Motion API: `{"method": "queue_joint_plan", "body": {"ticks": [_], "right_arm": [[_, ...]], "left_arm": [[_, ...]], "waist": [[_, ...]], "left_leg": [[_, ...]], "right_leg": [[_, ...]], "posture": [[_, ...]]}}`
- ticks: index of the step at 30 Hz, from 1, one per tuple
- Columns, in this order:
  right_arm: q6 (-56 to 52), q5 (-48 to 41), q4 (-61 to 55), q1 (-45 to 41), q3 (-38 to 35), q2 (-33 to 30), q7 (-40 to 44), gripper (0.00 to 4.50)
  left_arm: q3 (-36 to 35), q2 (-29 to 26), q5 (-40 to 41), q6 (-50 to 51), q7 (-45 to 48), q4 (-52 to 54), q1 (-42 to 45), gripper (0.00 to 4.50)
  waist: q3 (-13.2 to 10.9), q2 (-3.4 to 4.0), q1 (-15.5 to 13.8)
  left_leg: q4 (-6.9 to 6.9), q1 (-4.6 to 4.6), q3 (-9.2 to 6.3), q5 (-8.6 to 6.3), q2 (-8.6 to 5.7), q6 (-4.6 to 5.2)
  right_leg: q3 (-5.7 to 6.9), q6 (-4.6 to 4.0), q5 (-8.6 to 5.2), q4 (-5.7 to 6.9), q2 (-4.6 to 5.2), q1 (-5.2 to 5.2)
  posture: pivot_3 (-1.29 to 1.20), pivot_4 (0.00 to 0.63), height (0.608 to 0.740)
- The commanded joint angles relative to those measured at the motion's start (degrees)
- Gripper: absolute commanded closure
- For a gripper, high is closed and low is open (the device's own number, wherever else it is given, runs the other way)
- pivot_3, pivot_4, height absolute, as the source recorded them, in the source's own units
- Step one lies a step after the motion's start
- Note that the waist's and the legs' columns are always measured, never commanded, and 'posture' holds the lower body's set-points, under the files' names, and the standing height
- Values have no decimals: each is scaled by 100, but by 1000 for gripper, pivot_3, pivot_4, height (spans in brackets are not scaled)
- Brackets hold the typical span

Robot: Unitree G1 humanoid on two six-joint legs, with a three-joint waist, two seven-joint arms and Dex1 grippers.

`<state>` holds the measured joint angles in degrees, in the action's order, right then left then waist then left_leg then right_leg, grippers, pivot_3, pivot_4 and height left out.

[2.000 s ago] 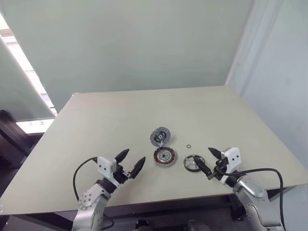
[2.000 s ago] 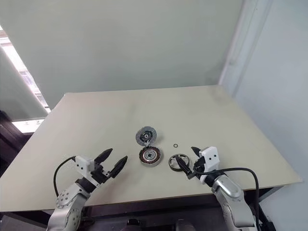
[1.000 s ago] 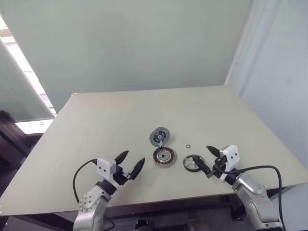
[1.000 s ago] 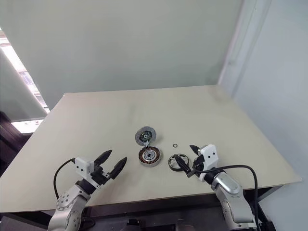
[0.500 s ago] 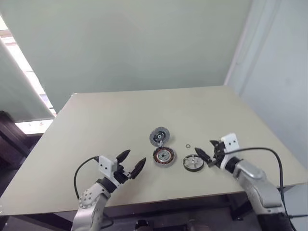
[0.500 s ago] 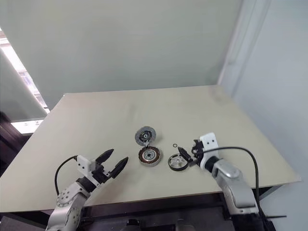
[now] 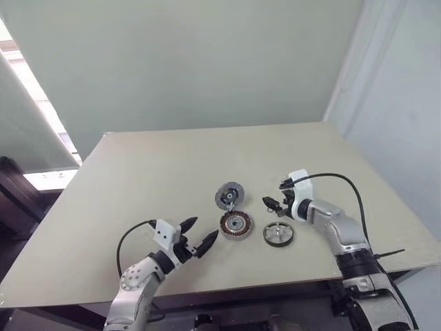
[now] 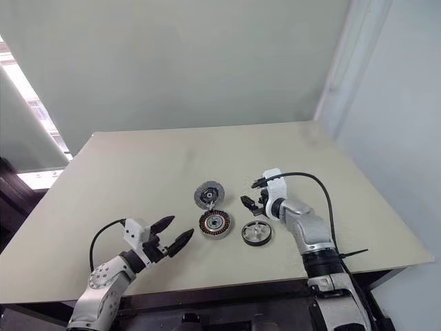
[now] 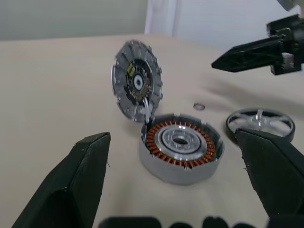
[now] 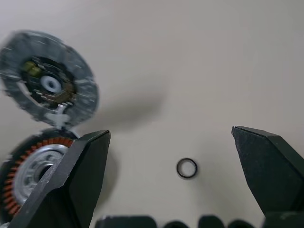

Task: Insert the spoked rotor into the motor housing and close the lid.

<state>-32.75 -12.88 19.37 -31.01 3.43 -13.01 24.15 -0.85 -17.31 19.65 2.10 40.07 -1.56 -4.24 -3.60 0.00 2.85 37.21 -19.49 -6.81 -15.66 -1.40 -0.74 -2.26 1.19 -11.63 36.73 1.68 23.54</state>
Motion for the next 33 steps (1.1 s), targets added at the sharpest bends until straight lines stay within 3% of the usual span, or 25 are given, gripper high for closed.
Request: {"method": "queue_joint_plan", "body": {"ticks": [1, 18, 33], "right_arm": [[463, 220, 495, -389, 39, 50, 57, 29], [1658, 817, 3374, -1319, -48, 347, -67, 29], [2210, 967, 4164, -1545, -173, 546, -88, 29]], "left_arm": [[22, -96, -78, 46, -20, 322, 44, 0], [-29, -207, -135, 71, -107, 639, -201, 0], [20, -264, -146, 162, -141, 668, -95, 0]], "waist": [[0, 1, 5], [3, 7, 20], [5, 11, 25]], "left_leg": [[-1, 0, 0, 0, 0, 0], [-2, 3, 1, 1, 0, 1], [-3, 7, 1, 1, 2, 1]], "right_leg": [[0, 0, 0, 0, 0, 0], [-4, 7, 7, 3, -1, 0], [-7, 7, 9, 7, -6, -1]], "posture": [[0, 0, 740], [0, 0, 740], [0, 0, 740]]}}
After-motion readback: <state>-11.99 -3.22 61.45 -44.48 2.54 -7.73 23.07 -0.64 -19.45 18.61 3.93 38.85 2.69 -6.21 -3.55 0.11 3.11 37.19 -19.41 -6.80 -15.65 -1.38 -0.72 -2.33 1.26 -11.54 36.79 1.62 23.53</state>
